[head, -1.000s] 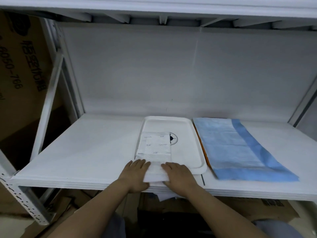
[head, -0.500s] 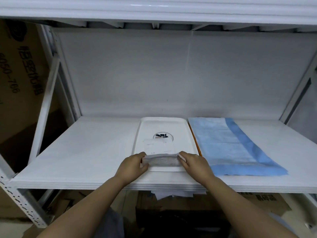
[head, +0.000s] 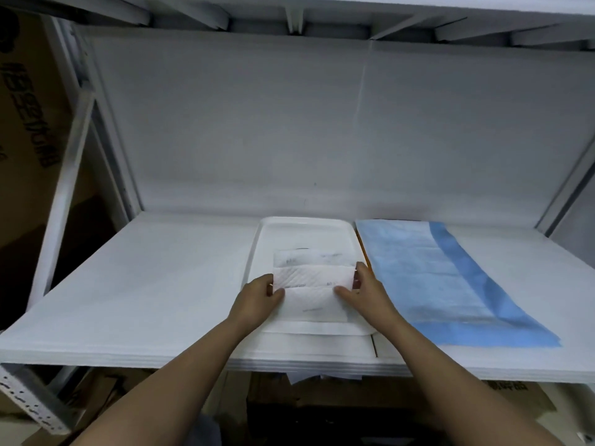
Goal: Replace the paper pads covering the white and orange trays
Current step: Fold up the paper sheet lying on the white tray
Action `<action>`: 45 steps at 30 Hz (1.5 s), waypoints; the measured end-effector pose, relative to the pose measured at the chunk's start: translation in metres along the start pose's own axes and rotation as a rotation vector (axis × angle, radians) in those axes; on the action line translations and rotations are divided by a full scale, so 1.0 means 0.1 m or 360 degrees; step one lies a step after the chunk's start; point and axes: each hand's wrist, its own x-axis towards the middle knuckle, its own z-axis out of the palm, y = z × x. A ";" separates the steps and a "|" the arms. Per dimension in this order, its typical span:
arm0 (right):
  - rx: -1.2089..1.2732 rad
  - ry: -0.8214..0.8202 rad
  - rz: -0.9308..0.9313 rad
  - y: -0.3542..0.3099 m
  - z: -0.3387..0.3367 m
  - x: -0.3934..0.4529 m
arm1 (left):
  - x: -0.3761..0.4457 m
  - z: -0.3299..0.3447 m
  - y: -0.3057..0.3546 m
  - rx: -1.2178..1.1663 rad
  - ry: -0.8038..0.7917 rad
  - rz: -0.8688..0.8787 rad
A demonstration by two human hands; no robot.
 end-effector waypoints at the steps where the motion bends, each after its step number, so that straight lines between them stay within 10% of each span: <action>1: -0.0131 0.0029 0.0007 0.05 0.05 0.08 | 0.06 0.02 -0.02 -0.0021 0.0011 -0.0021; 11: -0.0202 0.0242 0.0084 0.29 0.45 0.42 | 0.33 0.30 -0.21 0.0282 0.0073 -0.0040; 17: -0.0895 0.0220 0.0147 0.33 0.58 0.47 | 0.34 0.43 -0.21 0.0900 0.0021 -0.0102; 25: -0.1131 -0.0188 -0.0275 0.37 0.80 0.75 | 0.65 0.72 -0.14 0.0963 -0.0200 0.0280; 45: -0.1128 -0.0254 0.0155 0.58 0.67 0.72 | 0.68 0.66 -0.31 0.0951 -0.0299 0.0025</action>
